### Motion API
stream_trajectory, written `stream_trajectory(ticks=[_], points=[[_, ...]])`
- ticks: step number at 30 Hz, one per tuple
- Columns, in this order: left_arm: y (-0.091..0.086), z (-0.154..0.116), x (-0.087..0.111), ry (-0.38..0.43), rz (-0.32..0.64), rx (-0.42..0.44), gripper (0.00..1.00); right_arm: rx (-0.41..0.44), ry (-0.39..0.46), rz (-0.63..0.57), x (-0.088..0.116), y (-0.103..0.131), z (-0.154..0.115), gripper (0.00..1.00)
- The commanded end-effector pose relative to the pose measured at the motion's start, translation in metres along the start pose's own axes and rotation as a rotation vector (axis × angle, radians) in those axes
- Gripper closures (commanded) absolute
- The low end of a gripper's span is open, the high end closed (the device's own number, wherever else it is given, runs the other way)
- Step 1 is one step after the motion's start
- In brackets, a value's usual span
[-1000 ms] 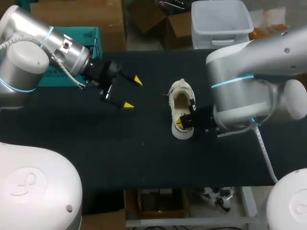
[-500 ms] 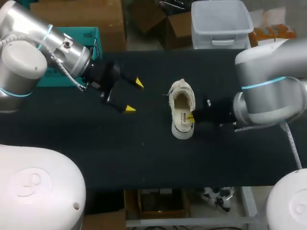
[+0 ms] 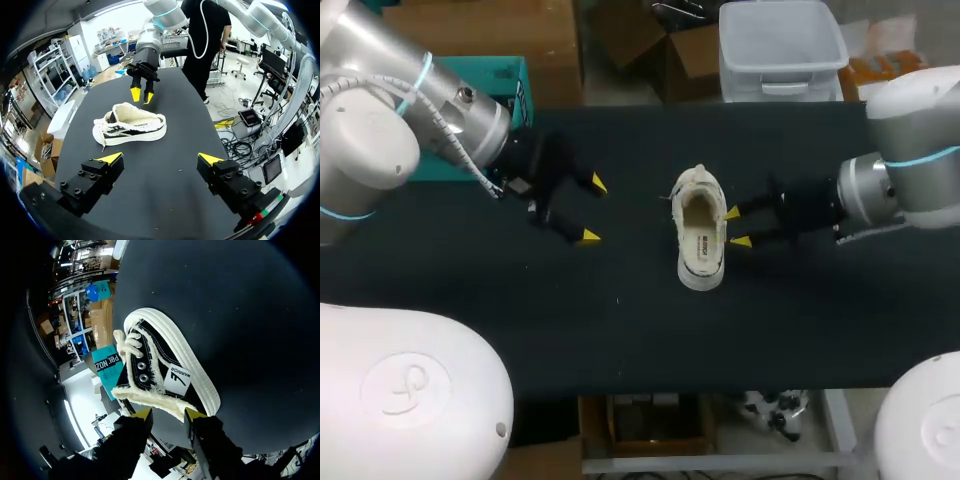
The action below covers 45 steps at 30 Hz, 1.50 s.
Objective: Open the shoe tongue, take the insole out of the shoe, put the insole back into the shoe, and pack the shoe into the shoebox
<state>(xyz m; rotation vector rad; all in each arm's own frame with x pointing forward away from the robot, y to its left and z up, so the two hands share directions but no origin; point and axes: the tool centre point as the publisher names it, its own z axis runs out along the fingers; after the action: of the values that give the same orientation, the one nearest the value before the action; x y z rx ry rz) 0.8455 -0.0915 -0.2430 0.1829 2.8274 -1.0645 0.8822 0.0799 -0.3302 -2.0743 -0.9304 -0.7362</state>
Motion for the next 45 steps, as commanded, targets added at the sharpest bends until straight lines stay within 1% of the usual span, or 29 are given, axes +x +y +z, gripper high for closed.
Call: stream_trajectory(ticks=[1, 8, 9, 10, 12, 13, 15, 16, 17, 18, 19, 22, 25, 27, 28, 29, 30, 39, 40, 41, 42, 43, 44, 45], points=[[-0.003, -0.002, 0.006, -0.027, -0.002, -0.011, 0.00, 0.049, -0.054, 0.004, 0.007, 0.002, -0.004, 0.00], [-0.003, -0.002, 0.006, -0.027, -0.002, -0.011, 0.00, 0.049, -0.054, 0.004, 0.007, 0.002, -0.004, 0.00], [-0.008, 0.005, 0.003, -0.036, -0.048, -0.015, 0.00, 0.066, -0.040, -0.005, 0.005, 0.005, -0.003, 0.00], [-0.012, 0.011, 0.003, -0.032, -0.078, -0.019, 0.00, 0.060, -0.042, -0.004, 0.005, 0.006, -0.003, 0.00], [-0.017, 0.018, -0.002, -0.050, -0.166, -0.044, 0.00, 0.046, -0.048, -0.018, 0.005, 0.005, -0.010, 0.00], [-0.018, 0.021, -0.002, -0.055, -0.174, -0.058, 0.00, 0.050, -0.049, -0.041, 0.005, 0.004, -0.015, 0.00], [-0.021, 0.028, -0.004, -0.090, -0.239, -0.108, 0.00, 0.048, -0.058, -0.060, 0.005, 0.001, -0.025, 0.00], [-0.021, 0.031, -0.004, -0.096, -0.247, -0.131, 0.00, 0.046, -0.059, -0.072, 0.005, 0.000, -0.030, 0.00], [-0.022, 0.034, -0.003, -0.098, -0.276, -0.150, 0.00, 0.053, -0.067, -0.085, 0.005, 0.000, -0.034, 0.00], [-0.023, 0.036, -0.004, -0.117, -0.318, -0.170, 0.00, 0.055, -0.081, -0.082, 0.007, -0.001, -0.036, 0.00], [-0.023, 0.040, -0.004, -0.132, -0.327, -0.197, 0.00, 0.055, -0.089, -0.085, 0.008, 0.000, -0.039, 0.00], [-0.024, 0.046, -0.006, -0.173, -0.418, -0.233, 0.00, 0.067, -0.134, -0.115, 0.011, 0.003, -0.049, 0.00], [-0.023, 0.054, -0.007, -0.186, -0.517, -0.260, 0.00, 0.114, -0.199, -0.181, 0.012, 0.006, -0.056, 0.00], [-0.020, 0.060, -0.009, -0.214, -0.591, -0.291, 0.00, 0.179, -0.249, -0.236, 0.012, 0.009, -0.059, 0.00], [-0.018, 0.065, -0.008, -0.225, -0.620, -0.319, 0.00, 0.215, -0.291, -0.262, 0.012, 0.011, -0.060, 0.00], [-0.017, 0.070, -0.009, -0.279, -0.629, -0.368, 0.00, 0.282, -0.333, -0.295, 0.012, 0.014, -0.061, 0.00], [-0.016, 0.075, -0.011, -0.367, -0.611, -0.439, 0.00, 0.344, -0.371, -0.299, 0.011, 0.017, -0.064, 0.00], [-0.016, 0.075, -0.011, -0.367, -0.611, -0.439, 0.00, 0.344, -0.371, -0.299, 0.011, 0.017, -0.064, 0.00], [-0.018, 0.081, -0.011, -0.383, -0.640, -0.445, 0.00, 0.344, -0.371, -0.299, 0.011, 0.017, -0.064, 0.00], [-0.021, 0.085, -0.012, -0.370, -0.704, -0.443, 0.00, 0.344, -0.371, -0.299, 0.011, 0.017, -0.064, 0.00], [-0.022, 0.088, -0.013, -0.382, -0.746, -0.438, 0.00, 0.349, -0.373, -0.319, 0.008, 0.019, -0.066, 0.00], [-0.023, 0.093, -0.012, -0.400, -0.764, -0.438, 0.00, 0.344, -0.381, -0.359, 0.006, 0.019, -0.070, 0.00], [-0.023, 0.096, -0.013, -0.414, -0.821, -0.447, 0.00, 0.333, -0.385, -0.372, 0.004, 0.018, -0.074, 0.00], [-0.023, 0.100, -0.014, -0.448, -0.865, -0.450, 0.00, 0.330, -0.397, -0.395, 0.002, 0.017, -0.078, 0.00]])
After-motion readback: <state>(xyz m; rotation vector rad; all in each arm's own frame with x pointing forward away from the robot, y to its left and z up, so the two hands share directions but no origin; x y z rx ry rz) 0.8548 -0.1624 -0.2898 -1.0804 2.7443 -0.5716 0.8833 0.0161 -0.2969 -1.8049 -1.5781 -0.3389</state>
